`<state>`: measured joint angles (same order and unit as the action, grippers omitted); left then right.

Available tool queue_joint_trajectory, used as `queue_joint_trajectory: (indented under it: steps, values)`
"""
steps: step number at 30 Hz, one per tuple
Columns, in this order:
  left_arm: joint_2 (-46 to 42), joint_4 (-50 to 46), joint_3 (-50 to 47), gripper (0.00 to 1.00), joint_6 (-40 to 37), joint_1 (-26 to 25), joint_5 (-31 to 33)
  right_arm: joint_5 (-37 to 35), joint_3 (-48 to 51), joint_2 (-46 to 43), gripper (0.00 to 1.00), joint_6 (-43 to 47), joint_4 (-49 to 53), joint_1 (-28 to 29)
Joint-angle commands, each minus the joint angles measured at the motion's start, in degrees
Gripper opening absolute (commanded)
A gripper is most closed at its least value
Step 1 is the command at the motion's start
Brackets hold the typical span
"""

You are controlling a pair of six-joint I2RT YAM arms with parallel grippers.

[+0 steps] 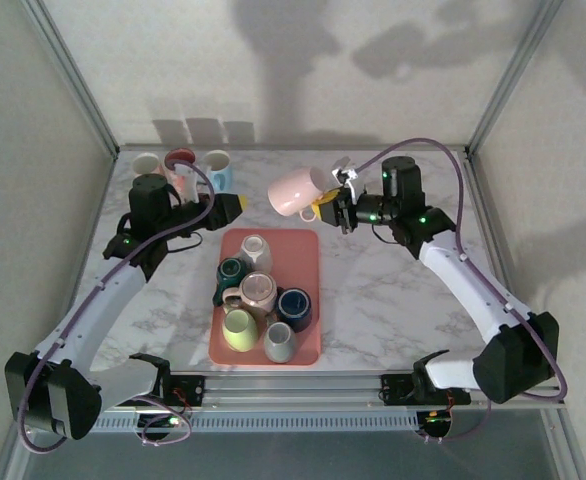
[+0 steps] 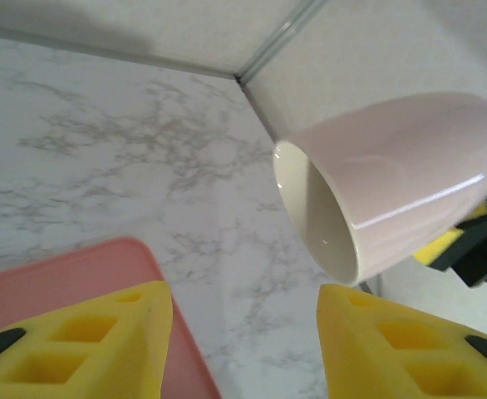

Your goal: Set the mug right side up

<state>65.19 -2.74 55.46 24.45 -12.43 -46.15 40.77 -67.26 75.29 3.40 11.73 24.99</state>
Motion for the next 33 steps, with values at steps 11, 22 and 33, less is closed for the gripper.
queue_joint_trajectory:
  steps: [11, 22, 33]
  values:
    - [1.3, 12.7, 2.4, 0.51, 6.5, -7.7, -5.9, 1.2, 1.4, -6.0, 0.00, -23.1, -24.2, -0.2]
    - [1.7, 33.8, 3.6, 0.52, 20.0, -11.7, -3.2, -0.6, 0.5, -4.6, 0.00, -38.5, -40.0, -0.2]
    - [5.1, 43.2, 5.3, 0.57, 24.7, -12.8, -0.4, -1.9, 0.0, -2.9, 0.00, -47.3, -50.2, -0.1]
